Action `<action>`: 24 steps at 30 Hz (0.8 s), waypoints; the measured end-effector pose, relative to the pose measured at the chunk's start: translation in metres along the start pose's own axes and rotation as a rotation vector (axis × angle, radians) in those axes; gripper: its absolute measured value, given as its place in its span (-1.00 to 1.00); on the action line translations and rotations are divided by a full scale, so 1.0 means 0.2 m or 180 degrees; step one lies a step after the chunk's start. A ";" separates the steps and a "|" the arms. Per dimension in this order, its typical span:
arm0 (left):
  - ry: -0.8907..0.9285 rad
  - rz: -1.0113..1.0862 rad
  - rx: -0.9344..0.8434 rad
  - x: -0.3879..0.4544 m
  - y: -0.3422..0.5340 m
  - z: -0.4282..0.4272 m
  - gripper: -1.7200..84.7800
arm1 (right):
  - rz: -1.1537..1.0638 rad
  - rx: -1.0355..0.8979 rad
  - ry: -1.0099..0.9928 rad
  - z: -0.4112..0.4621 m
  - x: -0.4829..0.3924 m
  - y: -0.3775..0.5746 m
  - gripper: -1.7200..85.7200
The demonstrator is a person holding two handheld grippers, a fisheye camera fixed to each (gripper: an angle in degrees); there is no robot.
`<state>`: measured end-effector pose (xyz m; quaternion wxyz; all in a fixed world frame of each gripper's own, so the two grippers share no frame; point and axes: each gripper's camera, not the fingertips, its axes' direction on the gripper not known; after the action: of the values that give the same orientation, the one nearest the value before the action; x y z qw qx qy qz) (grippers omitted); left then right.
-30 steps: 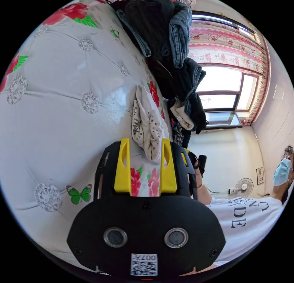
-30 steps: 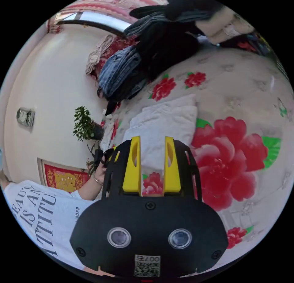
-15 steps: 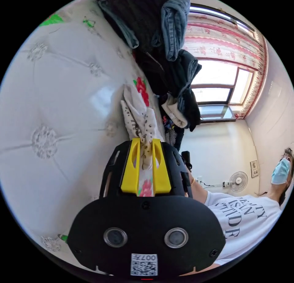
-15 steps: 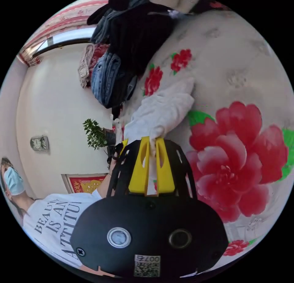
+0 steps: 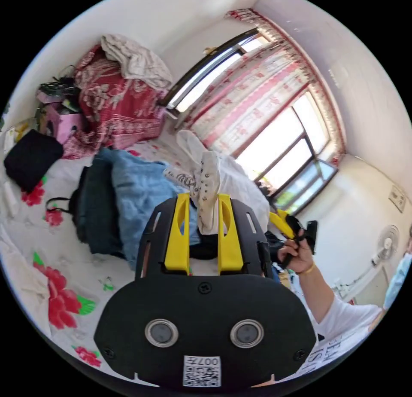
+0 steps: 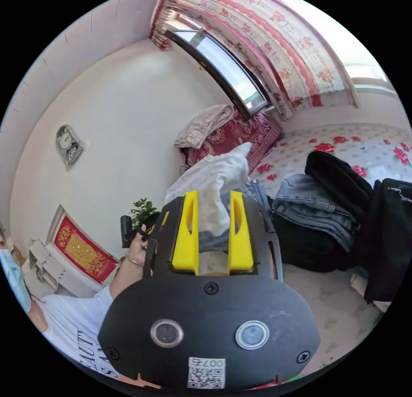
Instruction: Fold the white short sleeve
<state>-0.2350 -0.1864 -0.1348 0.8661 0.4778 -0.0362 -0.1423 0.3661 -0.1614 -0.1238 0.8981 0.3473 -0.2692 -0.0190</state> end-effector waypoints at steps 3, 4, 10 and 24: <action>-0.0126 -0.0146 -0.0264 -0.13 0.25 0.02 -0.75 | 0.0277 -0.0293 -0.0011 0.09 0.18 0.32 -0.85; -0.0190 -0.0102 -0.0381 -0.16 0.41 0.01 -0.75 | 0.0302 -0.0344 -0.0047 0.10 0.21 0.42 -0.85; -0.0465 -0.0179 -0.0847 -0.26 1.15 -0.04 -0.77 | 0.0609 -0.1281 0.0656 -0.01 0.52 1.49 -0.81; -0.0049 0.0351 -0.0282 -0.01 0.24 0.18 -0.62 | 0.0068 -0.0244 -0.0113 0.19 0.44 0.59 -0.79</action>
<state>-0.2349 -0.1911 -0.0750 0.8926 0.4352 -0.0627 -0.0996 0.4054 -0.1152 0.0157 0.9060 0.3093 -0.2879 -0.0259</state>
